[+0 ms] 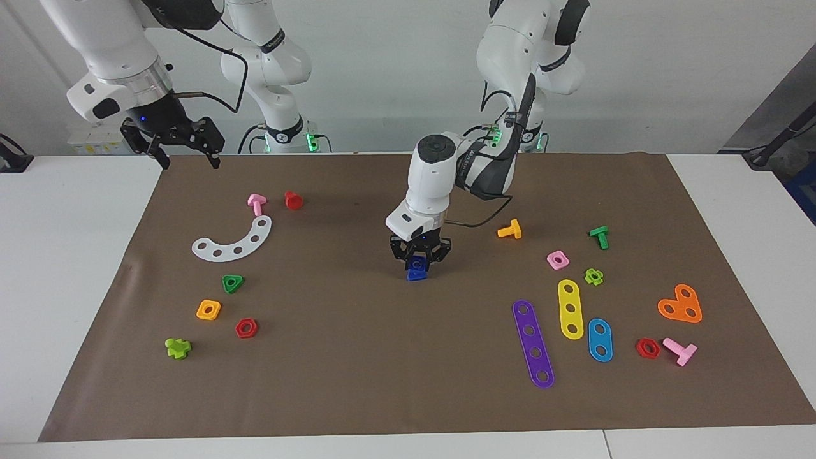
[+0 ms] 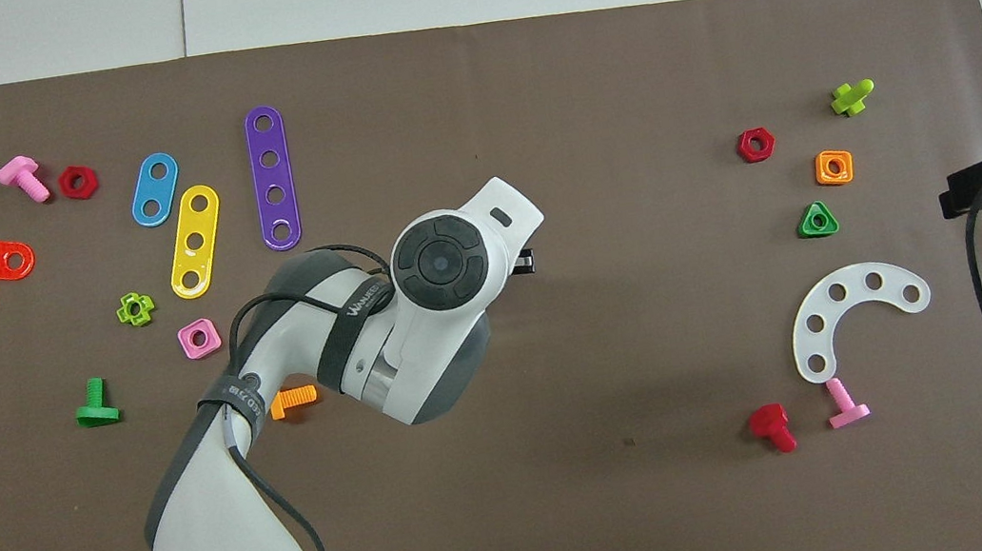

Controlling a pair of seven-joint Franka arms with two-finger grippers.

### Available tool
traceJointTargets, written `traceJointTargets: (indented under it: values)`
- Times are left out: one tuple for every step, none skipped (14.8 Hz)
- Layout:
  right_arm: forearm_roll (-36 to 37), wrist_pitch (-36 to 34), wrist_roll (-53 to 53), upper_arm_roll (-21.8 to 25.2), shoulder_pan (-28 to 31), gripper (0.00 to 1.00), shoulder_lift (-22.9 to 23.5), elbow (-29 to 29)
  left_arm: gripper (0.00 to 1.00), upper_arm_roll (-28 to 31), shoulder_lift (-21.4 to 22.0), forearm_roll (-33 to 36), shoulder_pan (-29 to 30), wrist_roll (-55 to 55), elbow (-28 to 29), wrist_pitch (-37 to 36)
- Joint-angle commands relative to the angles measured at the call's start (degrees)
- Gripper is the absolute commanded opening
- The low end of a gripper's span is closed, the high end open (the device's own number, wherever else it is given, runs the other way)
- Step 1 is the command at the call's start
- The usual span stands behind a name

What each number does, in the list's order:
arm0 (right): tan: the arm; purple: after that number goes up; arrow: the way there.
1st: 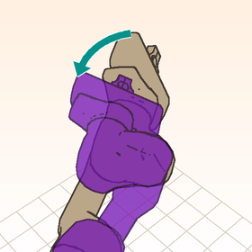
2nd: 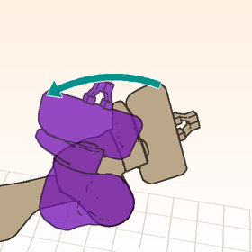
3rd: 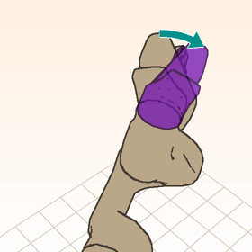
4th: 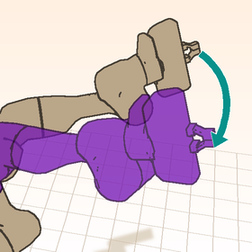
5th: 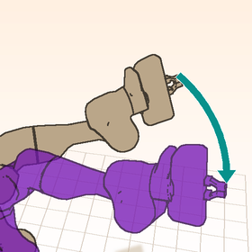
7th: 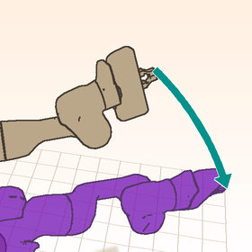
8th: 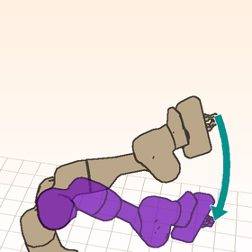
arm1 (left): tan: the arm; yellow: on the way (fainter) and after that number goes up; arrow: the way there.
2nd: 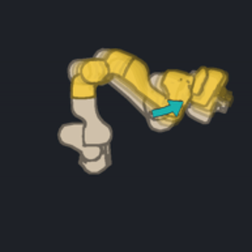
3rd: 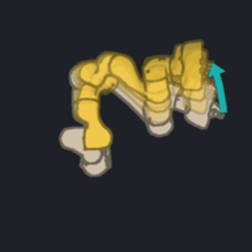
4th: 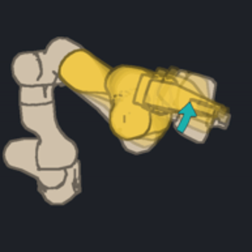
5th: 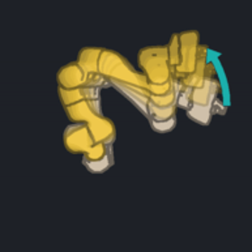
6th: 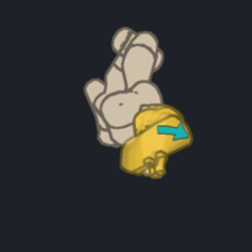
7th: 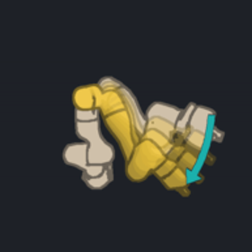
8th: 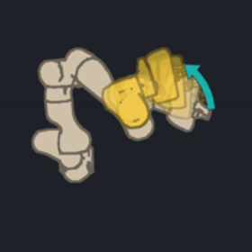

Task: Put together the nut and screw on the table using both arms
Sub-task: 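Lower the blue nut onto the bolt and open the left gripper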

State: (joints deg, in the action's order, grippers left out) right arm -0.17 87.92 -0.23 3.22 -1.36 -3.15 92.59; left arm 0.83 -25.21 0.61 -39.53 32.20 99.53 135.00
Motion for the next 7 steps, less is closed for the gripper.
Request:
traceJointTargets:
  values:
    - [0.61, 0.15, -1.35, -0.14, 0.12, 1.00, -1.07, 1.28, 0.00, 0.92, 0.60, 1.24, -0.99, 1.37, 1.98, 1.84]
    - [0.61, 0.15, -1.36, -0.14, 0.12, 1.00, -1.07, 1.28, 0.00, 0.92, 0.69, 1.24, -0.99, 1.29, 2.51, 2.37]
    - [0.53, 0.15, -1.27, -0.14, 0.12, 1.00, -1.07, 1.28, 0.00, 0.92, 0.78, 1.24, -0.99, 1.29, 2.86, 2.72]
    - [0.61, 0.15, -1.27, -0.14, 0.12, 1.00, -1.07, 1.28, 0.12, 0.84, 0.86, 1.24, -0.99, 1.29, 2.95, 2.81]
    - [0.61, 0.15, -1.27, -0.14, 0.12, 1.00, -1.07, 1.28, 0.76, 0.92, 0.86, 1.24, -0.90, 1.37, 2.95, 2.81]
    - [0.53, 0.15, -1.35, -0.14, 0.12, 1.00, -1.07, 1.28, 1.00, 0.92, 0.95, 1.24, -0.99, 1.37, 2.87, 2.38]
    - [0.61, 0.15, -1.36, -0.14, 0.12, 1.00, -1.07, 1.28, 1.00, 0.92, 0.95, 1.15, -0.99, 1.37, 2.69, 2.46]
